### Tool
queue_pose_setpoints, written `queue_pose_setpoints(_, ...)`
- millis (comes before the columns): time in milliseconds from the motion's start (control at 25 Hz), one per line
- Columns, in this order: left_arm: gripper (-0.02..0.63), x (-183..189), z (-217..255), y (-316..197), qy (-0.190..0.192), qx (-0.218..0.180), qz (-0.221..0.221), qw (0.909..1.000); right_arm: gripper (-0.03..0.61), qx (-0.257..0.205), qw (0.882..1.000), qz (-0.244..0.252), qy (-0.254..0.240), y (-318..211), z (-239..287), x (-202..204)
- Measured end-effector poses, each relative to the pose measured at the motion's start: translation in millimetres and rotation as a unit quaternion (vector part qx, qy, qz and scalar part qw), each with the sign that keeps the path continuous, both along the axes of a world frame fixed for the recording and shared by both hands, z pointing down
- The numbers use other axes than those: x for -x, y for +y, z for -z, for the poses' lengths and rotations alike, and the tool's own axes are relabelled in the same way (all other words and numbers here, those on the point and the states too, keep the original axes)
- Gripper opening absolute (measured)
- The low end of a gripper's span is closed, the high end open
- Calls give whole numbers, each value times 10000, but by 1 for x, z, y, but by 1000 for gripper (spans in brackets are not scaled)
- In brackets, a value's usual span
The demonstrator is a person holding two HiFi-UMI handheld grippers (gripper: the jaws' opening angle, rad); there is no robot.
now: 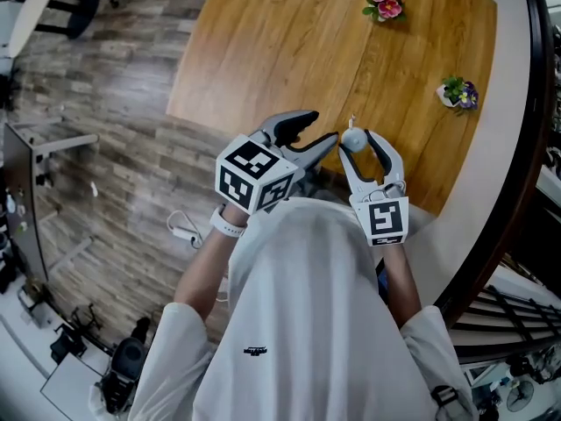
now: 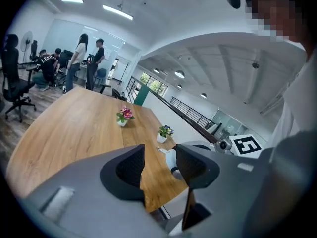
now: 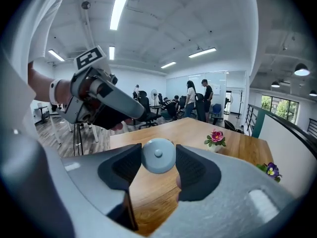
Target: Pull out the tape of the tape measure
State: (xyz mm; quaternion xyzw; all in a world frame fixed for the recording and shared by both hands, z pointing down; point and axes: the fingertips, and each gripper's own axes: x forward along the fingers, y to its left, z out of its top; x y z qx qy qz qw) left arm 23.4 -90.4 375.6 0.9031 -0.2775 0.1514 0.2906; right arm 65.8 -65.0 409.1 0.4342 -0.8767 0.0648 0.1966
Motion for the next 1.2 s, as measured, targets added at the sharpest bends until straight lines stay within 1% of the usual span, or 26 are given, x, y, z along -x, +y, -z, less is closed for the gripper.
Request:
queue_pose_setpoints(160, 209, -12, -2, -6, 92, 351, -374, 9986, 218, -94, 9999, 64, -1, 5, 5, 4)
queue_pose_setpoints(280, 198, -19, -5, -13, 341, 744, -512, 9953, 218, -163, 9998, 96, 7, 7, 8, 7)
queue_pose_setpoints(360, 196, -24, -5, -16, 585, 1093, -612, 9904, 218, -194, 9998, 107, -1, 9, 10, 9)
queue_pose_setpoints(440, 198, -29, -8, -19, 746, 1424, -712, 9844, 218, -225, 9997, 112, -3, 10, 12, 11)
queue_pose_setpoints(560, 198, -33, -16, -25, 745, 1802, -806, 9775, 218, -271, 9996, 119, 5, 12, 11, 12)
queue_pose_setpoints(680, 193, -38, -27, -21, 719, 2244, -943, 9673, 218, -321, 9994, 145, 63, 14, 12, 13)
queue_pose_setpoints(920, 179, -45, -35, -14, 732, 2687, -1243, 9524, 218, -387, 9981, 261, 393, 19, 15, 16)
queue_pose_setpoints(1000, 170, -46, -38, -13, 734, 2816, -1286, 9480, 218, -415, 9981, 249, 375, 20, 15, 17)
queue_pose_setpoints(1120, 138, -48, -43, -10, 754, 3008, -1364, 9409, 218, -459, 9981, 230, 349, 22, 14, 19)
queue_pose_setpoints(1200, 99, -47, -45, -7, 727, 3048, -1389, 9394, 218, -450, 9979, 254, 390, 24, 14, 21)
